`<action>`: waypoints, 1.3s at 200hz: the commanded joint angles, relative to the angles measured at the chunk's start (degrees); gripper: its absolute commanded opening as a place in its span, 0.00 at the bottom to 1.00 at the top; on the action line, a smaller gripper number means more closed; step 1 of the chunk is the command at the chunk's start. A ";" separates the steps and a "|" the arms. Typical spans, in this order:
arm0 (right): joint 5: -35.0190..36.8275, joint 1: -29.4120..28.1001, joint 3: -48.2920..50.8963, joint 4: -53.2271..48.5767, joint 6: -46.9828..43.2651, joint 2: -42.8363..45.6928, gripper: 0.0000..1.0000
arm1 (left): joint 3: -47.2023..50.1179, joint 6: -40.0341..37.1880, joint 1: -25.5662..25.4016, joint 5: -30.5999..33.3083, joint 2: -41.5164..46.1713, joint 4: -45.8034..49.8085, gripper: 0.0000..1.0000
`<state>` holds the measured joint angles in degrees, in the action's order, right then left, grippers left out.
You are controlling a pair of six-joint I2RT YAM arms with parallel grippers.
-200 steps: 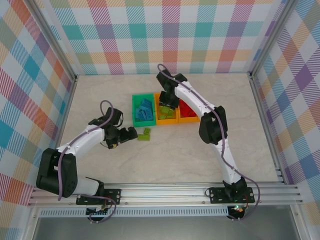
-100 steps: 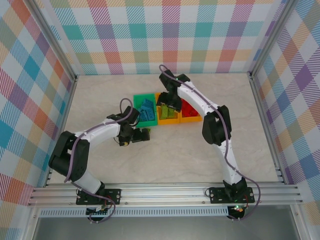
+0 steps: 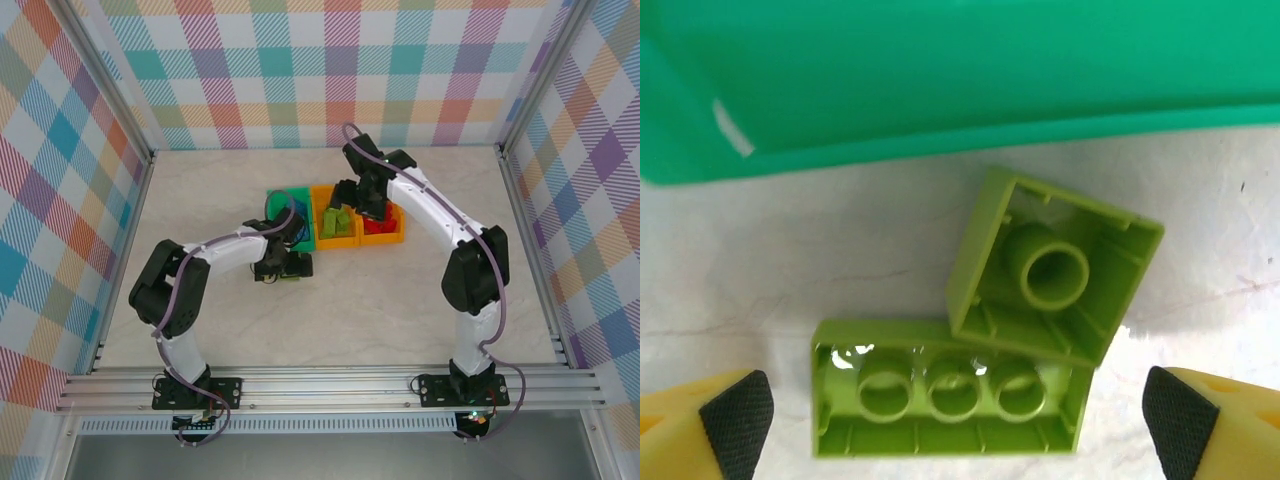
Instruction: Sort the legos into containers by color
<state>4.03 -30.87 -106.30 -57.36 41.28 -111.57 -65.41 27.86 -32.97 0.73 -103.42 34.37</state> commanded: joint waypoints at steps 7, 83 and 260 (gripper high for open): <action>1.28 2.01 3.55 1.58 -0.06 4.41 0.83 | -2.76 0.97 -1.88 3.94 -3.04 2.91 0.94; 0.97 8.13 10.23 3.36 0.11 10.83 0.85 | -4.20 0.73 -3.65 7.51 -4.87 8.69 0.68; -5.86 15.63 7.55 4.87 -6.18 5.78 0.85 | -22.15 5.91 -7.35 9.11 -0.85 18.13 0.51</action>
<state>0.21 -15.66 -96.16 -52.03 37.93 -103.96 -85.86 33.65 -39.72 8.67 -101.54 49.41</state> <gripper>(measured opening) 0.848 0.503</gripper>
